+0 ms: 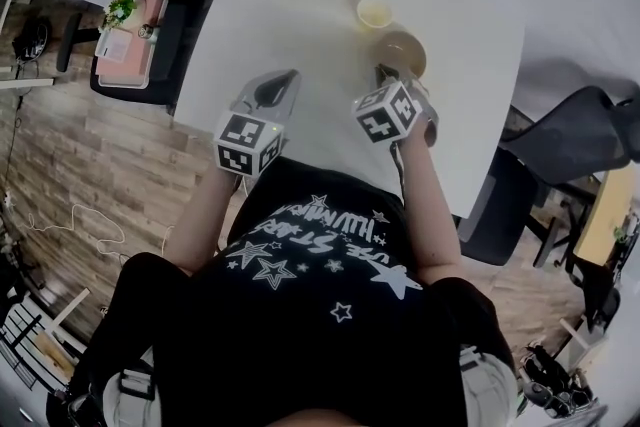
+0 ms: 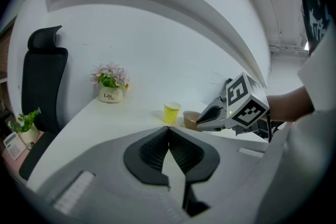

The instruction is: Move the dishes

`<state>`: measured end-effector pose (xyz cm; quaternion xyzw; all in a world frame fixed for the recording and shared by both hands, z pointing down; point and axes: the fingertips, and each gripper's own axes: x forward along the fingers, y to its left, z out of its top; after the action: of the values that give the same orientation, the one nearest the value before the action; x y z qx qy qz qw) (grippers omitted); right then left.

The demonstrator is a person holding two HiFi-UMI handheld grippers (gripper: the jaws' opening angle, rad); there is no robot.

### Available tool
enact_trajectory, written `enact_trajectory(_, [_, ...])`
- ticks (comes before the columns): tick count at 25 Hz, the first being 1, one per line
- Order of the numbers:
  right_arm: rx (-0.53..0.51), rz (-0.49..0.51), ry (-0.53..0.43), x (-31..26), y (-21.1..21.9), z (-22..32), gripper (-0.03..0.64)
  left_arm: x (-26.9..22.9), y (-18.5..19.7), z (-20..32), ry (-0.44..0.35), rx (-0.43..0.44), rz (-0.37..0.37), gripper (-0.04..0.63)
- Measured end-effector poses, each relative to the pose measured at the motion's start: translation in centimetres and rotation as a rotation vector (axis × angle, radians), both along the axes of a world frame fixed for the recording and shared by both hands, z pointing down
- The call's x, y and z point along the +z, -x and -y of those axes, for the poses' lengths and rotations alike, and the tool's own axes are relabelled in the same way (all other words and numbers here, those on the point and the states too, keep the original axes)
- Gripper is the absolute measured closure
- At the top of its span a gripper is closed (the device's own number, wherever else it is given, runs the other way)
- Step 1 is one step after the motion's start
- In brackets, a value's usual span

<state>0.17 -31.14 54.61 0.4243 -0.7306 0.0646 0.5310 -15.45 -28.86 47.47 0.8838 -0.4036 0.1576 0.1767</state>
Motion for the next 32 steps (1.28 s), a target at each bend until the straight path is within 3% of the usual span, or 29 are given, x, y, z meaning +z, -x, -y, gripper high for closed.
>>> enact_trajectory(8, [-0.012, 0.042, -0.058, -3.4, -1.9, -0.2, 0.597, -1.7, -2.2, -0.1, -0.037, -0.017, -0.013, 0.584])
enact_trajectory(15, [0.029, 0.020, -0.117, -5.4, -6.6, 1.1, 0.597, -2.8, -4.7, -0.1, -0.067, -0.013, -0.020, 0.584])
enact_trajectory(24, [0.074, -0.014, -0.120, -4.4, -11.6, 2.9, 0.597, -3.2, -6.6, 0.1, -0.073, -0.003, -0.009, 0.584])
enact_trajectory(32, [0.052, -0.021, -0.079, -1.7, -12.9, 3.8, 0.597, -2.8, -7.9, 0.6, -0.053, -0.033, -0.006, 0.584])
